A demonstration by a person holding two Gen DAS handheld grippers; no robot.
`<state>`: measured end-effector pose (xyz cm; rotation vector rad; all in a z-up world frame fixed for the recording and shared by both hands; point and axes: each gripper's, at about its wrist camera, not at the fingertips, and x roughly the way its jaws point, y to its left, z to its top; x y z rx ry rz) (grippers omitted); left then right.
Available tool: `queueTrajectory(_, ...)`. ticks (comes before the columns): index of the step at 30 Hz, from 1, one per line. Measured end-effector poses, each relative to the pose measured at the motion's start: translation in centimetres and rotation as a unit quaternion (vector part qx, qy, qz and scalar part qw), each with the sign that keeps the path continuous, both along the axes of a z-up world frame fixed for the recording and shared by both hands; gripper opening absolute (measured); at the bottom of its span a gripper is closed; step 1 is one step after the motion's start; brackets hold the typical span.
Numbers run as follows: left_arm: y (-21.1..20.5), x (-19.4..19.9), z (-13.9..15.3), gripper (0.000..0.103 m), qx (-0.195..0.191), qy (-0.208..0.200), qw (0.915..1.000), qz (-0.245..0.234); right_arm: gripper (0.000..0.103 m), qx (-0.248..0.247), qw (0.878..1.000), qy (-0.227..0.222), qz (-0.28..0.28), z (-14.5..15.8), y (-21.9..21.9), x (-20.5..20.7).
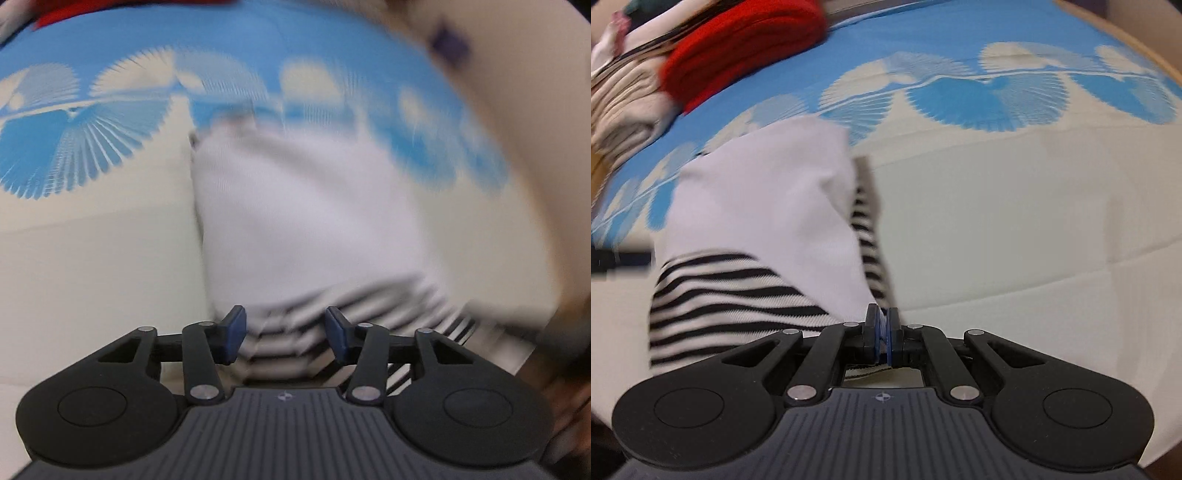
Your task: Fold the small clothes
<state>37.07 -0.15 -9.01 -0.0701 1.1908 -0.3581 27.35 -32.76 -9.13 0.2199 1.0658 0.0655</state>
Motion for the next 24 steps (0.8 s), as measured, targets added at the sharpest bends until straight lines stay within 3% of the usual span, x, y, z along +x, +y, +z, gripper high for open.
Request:
queueTrajectory(2,-1.3,-0.5,-2.1,0.058,0.062,-0.002,0.9979,-0.016,0.000,-0.026,0.999,0.022,-0.001,-0.6,0.5,-0.2)
queueTrajectory(4,-1.2,-0.7,-1.9,0.058,0.069,-0.009,0.9976,-0.005,0.000,-0.086,0.995,0.045,-0.005,-1.5,0.7,-0.1)
queueTrajectory(7,0.6,-0.9,-0.5,0.057,0.033,0.004,0.9987,0.039,0.000,-0.014,0.999,0.019,-0.047,-0.4,-1.2,0.1)
queueTrajectory(11,2.0,-3.0,2.9,0.058,-0.011,-0.028,0.9993,0.025,0.005,0.042,0.996,-0.065,-0.047,2.3,-2.0,-0.7)
queueTrajectory(12,2.1,-3.7,3.2,0.059,-0.027,-0.025,0.9992,0.017,0.017,0.062,0.995,-0.071,-0.045,2.5,-1.9,-0.9)
queueTrajectory(13,2.1,-4.1,3.1,0.059,-0.032,-0.019,0.9993,0.009,0.036,0.075,0.993,-0.073,-0.046,2.5,-2.0,-0.9)
queueTrajectory(15,1.4,-4.4,1.7,0.059,0.003,0.002,1.0000,-0.007,0.046,0.091,0.992,-0.075,-0.051,2.5,-1.8,-0.6)
queueTrajectory(17,-0.2,-4.4,-1.2,0.062,0.082,0.040,0.9954,-0.031,0.046,0.113,0.989,-0.075,-0.052,2.5,-1.9,-0.5)
queueTrajectory(18,-0.5,-4.5,-2.0,0.064,0.101,0.047,0.9929,-0.041,0.046,0.127,0.988,-0.074,-0.053,2.3,-1.8,-0.1)
queueTrajectory(20,-0.4,-4.3,-1.7,0.065,0.099,0.046,0.9933,-0.038,0.048,0.135,0.987,-0.070,-0.057,2.2,-1.6,0.5)
queueTrajectory(24,1.3,-4.0,0.8,0.065,0.058,0.042,0.9975,0.002,0.052,0.146,0.985,-0.054,-0.069,1.4,-0.9,2.5)
